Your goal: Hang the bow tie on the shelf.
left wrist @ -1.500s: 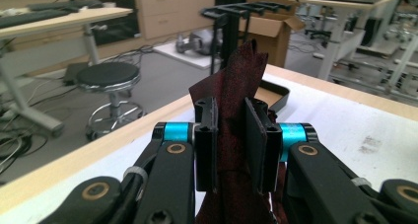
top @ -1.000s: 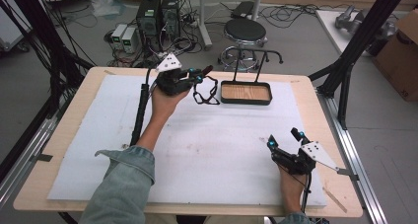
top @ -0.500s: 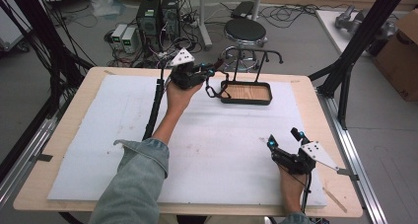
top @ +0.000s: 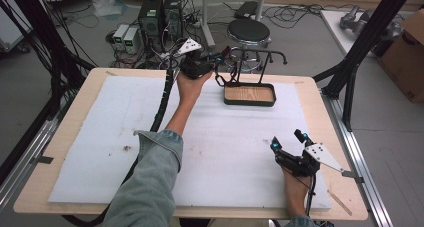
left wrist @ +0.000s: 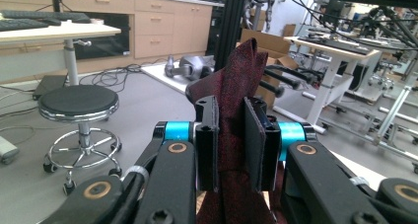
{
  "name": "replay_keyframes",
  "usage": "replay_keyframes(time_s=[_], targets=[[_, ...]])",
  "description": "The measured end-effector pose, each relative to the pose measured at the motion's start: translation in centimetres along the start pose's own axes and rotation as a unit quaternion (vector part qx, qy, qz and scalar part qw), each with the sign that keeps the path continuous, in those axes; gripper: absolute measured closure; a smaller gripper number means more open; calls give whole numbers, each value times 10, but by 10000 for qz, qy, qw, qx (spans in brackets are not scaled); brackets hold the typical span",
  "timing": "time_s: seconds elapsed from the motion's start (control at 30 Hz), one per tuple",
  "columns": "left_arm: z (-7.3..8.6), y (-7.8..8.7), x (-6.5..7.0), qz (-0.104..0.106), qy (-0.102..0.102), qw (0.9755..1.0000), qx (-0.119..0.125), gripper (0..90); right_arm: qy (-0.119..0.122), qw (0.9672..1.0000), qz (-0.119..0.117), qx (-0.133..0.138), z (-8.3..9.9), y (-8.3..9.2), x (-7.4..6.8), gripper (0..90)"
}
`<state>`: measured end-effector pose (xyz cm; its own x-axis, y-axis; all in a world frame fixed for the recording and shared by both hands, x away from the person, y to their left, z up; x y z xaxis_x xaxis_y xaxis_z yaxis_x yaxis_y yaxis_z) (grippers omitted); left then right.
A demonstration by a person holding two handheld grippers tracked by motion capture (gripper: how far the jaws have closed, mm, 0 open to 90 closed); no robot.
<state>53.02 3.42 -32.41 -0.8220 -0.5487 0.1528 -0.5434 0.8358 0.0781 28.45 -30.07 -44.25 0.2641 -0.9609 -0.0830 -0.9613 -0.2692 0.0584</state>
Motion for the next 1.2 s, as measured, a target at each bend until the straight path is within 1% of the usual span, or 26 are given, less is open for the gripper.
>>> replay_keyframes(time_s=[0.1,0.17,0.3,0.33,0.4,0.5,0.53,0.6,0.63,0.73,0.8,0.9,0.97,1.0,1.07,1.2], targets=[[0,-4,-4,-86,15,10000,15,765,-1,10000,-1,-14,0,0,0,117],[1,-5,-6,-158,16,9998,102,765,-31,10000,-24,-40,0,0,0,117],[0,-7,-10,-237,32,9997,97,765,30,10000,-23,-37,0,0,-1,117],[0,-8,-11,-264,13,9996,84,765,-8,10000,-33,-65,0,0,-1,117],[0,-9,-13,-303,-1,9995,63,764,29,10000,-29,-34,0,-1,-1,117],[-2,-11,-13,-249,17,9996,100,764,6,10000,-39,-49,0,0,-1,117],[-3,-12,-12,-230,-15,9997,126,764,-12,10000,-38,-65,0,0,-1,117],[-4,-13,-11,-208,-6,9996,200,765,-3,10000,-37,-72,0,0,-1,117],[-4,-13,-11,-189,63,9994,269,765,-5,10000,-39,-74,0,0,-1,116],[-1,-14,-15,-325,88,9992,221,764,-22,10000,-47,-74,1,0,-1,117],[2,-15,-17,-386,88,9991,137,765,-22,10000,-51,-72,1,0,-1,117],[7,-19,-18,-528,-5,9986,-21,764,-21,10000,-56,-71,1,-1,-1,117],[12,-22,-19,-496,-8,9987,-104,763,-18,10000,-56,-73,1,-1,-1,117],[13,-23,-19,-515,-25,9986,-151,762,-30,9999,-65,-72,1,-1,-1,117],[18,-26,-20,-500,12,9985,-240,761,-20,10000,-67,-70,1,-1,-1,117],[25,-29,-19,-476,96,9984,-291,758,5,9999,-86,-65,1,-1,-1,117]])
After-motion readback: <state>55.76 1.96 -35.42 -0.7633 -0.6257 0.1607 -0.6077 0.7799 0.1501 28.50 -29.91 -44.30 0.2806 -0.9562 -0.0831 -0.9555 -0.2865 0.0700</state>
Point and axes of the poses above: each handheld gripper's, and its own axes: y roughly backward along the jaws, z roughly out of its underside, x roughly to its right, the point moved 1 cm from there along -y, roughly forward along the jaws, and after that the axes turned 6 degrees about z, right-handed, at the moved point
